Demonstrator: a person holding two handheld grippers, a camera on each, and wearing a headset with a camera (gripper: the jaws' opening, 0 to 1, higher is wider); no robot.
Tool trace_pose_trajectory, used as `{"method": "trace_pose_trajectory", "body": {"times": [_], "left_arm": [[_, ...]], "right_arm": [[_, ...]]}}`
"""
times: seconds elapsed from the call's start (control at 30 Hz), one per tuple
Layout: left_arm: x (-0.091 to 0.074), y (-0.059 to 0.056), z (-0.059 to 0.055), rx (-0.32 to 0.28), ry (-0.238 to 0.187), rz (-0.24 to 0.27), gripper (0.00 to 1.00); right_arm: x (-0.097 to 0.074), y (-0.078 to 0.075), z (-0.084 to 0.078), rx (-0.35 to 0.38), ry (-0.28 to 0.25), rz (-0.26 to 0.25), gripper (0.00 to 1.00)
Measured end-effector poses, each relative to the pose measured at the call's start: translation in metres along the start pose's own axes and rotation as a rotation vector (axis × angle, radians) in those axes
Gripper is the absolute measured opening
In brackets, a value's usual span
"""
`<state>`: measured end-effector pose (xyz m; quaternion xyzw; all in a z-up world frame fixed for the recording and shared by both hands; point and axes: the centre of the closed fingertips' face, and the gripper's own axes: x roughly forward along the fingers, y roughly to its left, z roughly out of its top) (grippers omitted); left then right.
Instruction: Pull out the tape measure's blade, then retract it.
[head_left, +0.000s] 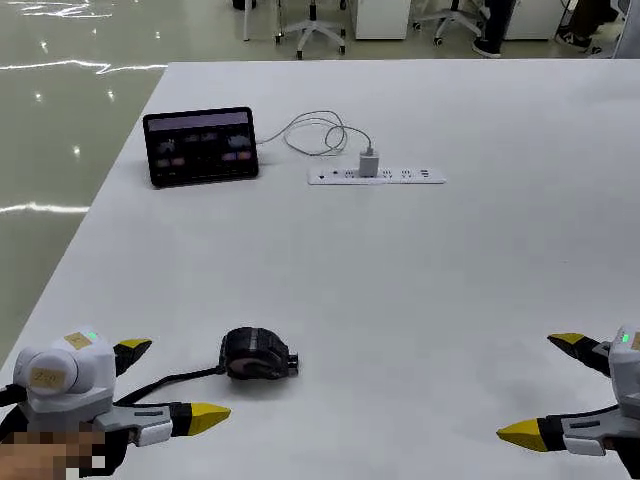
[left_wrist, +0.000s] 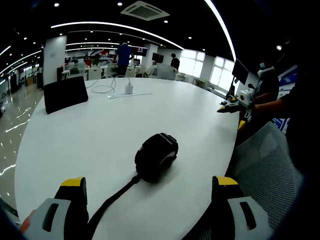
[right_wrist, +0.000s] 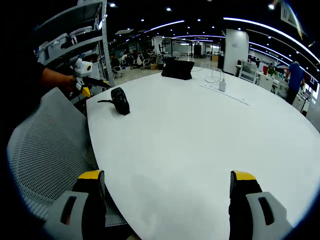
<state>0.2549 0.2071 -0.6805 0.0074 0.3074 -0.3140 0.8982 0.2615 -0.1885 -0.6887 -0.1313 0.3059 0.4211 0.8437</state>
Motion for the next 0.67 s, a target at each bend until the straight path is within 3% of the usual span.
{"method": "trace_pose_trajectory", "body": {"times": [0.2,0.67], "left_arm": [[-0.0011,0.0056,-0.0059,0.009,0.018,0.028,1.00],[-0.0029,0.0049,-0.0037,-0.006,0.006,0.029,1.00]], "right_arm": [[-0.0002,0.0021,-0.0003,0.006,0.003,0.005,1.00],[-0.0007,0.0021,-0.0066,0.020,0.015,0.008,1.00]]}}
